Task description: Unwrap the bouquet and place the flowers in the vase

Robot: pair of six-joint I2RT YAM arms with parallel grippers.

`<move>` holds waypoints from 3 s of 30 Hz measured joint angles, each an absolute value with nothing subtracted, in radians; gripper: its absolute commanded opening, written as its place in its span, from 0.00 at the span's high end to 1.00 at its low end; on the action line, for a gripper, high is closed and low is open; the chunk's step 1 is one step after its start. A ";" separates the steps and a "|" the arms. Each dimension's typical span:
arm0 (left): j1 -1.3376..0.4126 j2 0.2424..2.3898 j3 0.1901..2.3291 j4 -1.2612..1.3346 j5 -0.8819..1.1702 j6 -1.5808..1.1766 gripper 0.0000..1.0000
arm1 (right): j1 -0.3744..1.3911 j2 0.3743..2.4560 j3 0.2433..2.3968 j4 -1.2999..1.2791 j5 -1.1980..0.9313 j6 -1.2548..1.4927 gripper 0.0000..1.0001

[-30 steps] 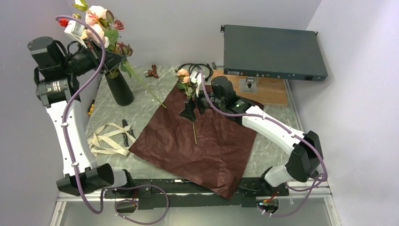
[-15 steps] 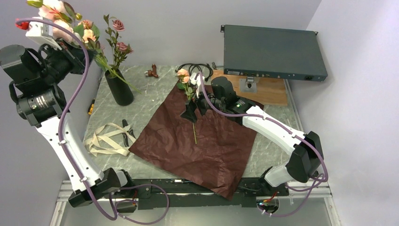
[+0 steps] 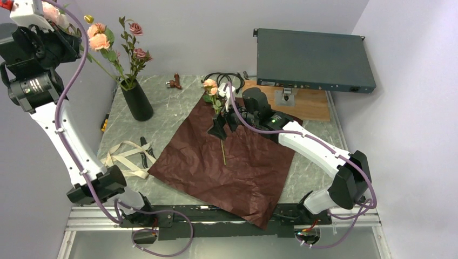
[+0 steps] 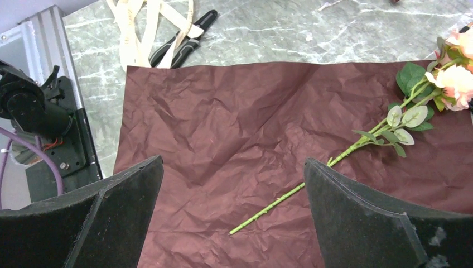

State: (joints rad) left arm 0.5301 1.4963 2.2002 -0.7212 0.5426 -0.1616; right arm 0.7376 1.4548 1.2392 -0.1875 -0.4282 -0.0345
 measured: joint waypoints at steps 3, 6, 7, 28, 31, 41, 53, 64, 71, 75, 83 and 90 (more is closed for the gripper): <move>0.530 1.553 2.242 -0.723 0.519 -0.146 1.00 | 0.738 1.455 1.242 -0.189 -0.423 -0.036 0.00; 0.530 1.608 2.292 -0.715 0.510 -0.141 1.00 | 0.738 1.455 1.243 -0.193 -0.418 -0.038 0.00; 0.530 1.620 2.300 -0.713 0.509 -0.141 1.00 | 0.738 1.455 1.243 -0.195 -0.417 -0.038 0.00; 0.519 1.700 2.217 -0.634 0.580 -0.169 1.00 | 0.731 1.472 1.263 -0.242 -0.402 -0.047 0.00; 0.509 1.715 2.200 -0.633 0.579 -0.156 1.00 | 0.728 1.477 1.269 -0.245 -0.402 -0.050 0.00; 0.475 1.741 2.144 -0.633 0.580 -0.091 1.00 | 0.724 1.507 1.290 -0.250 -0.400 -0.050 0.00; 0.439 1.797 2.017 -0.617 0.584 -0.053 1.00 | 0.721 1.547 1.312 -0.291 -0.377 -0.051 0.00; 0.429 1.804 1.937 -0.599 0.591 -0.017 1.00 | 0.688 1.579 1.322 -0.319 -0.367 -0.049 0.00; 0.417 1.812 1.911 -0.594 0.595 0.019 0.91 | 0.663 1.594 1.323 -0.344 -0.366 -0.042 0.00; 0.417 1.813 1.901 -0.577 0.596 0.025 0.79 | 0.649 1.605 1.323 -0.352 -0.367 -0.037 0.00; 0.417 1.813 1.877 -0.602 0.595 0.033 0.60 | 0.618 1.626 1.323 -0.359 -0.368 -0.022 0.00; 0.417 1.809 1.841 -0.627 0.595 0.017 0.28 | 0.603 1.631 1.323 -0.359 -0.368 -0.016 0.01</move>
State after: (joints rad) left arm 0.4171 1.8088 1.8408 -0.6266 0.5949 0.0166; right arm 0.6033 1.6310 1.3231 -0.3592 -0.3679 -0.0158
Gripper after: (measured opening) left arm 0.617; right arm 0.997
